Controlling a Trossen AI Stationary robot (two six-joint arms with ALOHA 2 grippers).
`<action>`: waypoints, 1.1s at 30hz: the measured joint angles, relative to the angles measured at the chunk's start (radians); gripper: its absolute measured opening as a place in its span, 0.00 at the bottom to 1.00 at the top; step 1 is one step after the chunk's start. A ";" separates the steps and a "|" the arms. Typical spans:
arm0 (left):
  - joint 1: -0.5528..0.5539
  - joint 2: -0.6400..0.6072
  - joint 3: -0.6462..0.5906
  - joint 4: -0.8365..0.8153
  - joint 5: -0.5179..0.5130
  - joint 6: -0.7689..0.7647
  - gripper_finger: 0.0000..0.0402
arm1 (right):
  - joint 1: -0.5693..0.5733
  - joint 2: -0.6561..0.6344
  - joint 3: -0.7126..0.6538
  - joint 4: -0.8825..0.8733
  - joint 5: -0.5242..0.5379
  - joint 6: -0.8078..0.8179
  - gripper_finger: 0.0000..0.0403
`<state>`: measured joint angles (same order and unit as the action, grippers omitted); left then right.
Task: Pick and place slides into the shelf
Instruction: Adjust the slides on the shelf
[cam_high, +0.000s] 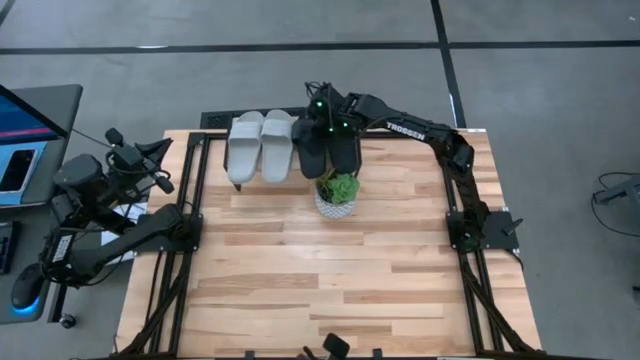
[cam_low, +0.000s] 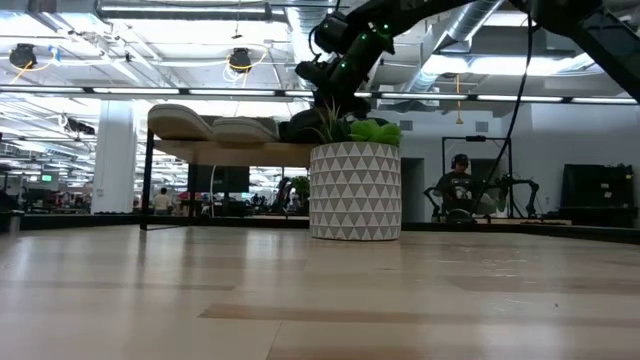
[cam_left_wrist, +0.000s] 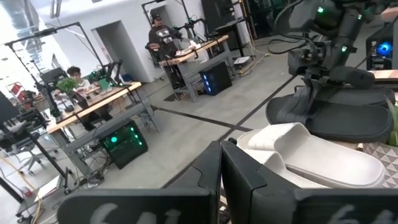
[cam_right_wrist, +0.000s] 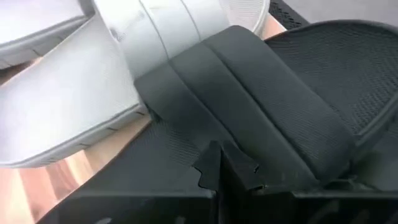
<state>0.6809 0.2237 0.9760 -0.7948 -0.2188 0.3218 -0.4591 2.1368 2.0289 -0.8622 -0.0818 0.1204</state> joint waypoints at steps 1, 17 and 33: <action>0.000 0.000 0.000 0.000 -0.001 0.000 0.00 | -0.005 0.001 0.000 0.002 -0.008 0.000 0.00; 0.000 0.000 0.000 -0.001 -0.017 0.001 0.00 | -0.014 0.050 0.006 0.001 -0.060 0.073 0.00; 0.000 0.000 0.000 -0.001 -0.005 -0.009 0.00 | 0.009 0.016 0.001 -0.030 0.079 0.065 0.00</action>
<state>0.6811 0.2237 0.9764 -0.7956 -0.2238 0.3129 -0.4498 2.1525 2.0297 -0.8920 -0.0024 0.1859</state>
